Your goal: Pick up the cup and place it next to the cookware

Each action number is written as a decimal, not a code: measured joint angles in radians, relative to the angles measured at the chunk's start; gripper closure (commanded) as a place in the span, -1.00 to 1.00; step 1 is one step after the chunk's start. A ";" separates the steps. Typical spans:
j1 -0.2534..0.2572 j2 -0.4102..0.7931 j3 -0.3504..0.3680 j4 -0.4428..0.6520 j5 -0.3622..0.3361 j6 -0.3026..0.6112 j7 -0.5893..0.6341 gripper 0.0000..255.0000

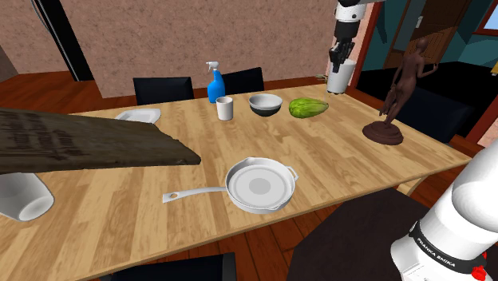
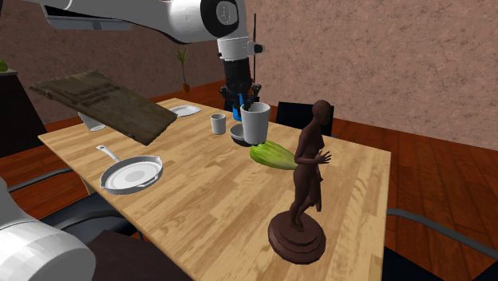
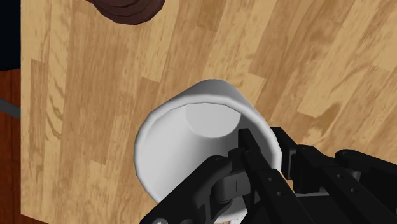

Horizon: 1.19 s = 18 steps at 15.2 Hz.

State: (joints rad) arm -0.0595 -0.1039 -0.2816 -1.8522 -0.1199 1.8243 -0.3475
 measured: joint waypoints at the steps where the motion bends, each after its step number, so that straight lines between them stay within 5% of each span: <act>1: 0.009 -0.011 0.012 -0.009 -0.003 -0.004 0.021 1.00; 18: 0.171 -0.156 0.267 -0.149 0.004 -0.055 0.432 1.00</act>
State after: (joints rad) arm 0.1111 -0.2601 -0.0146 -2.0013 -0.1161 1.7696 0.0841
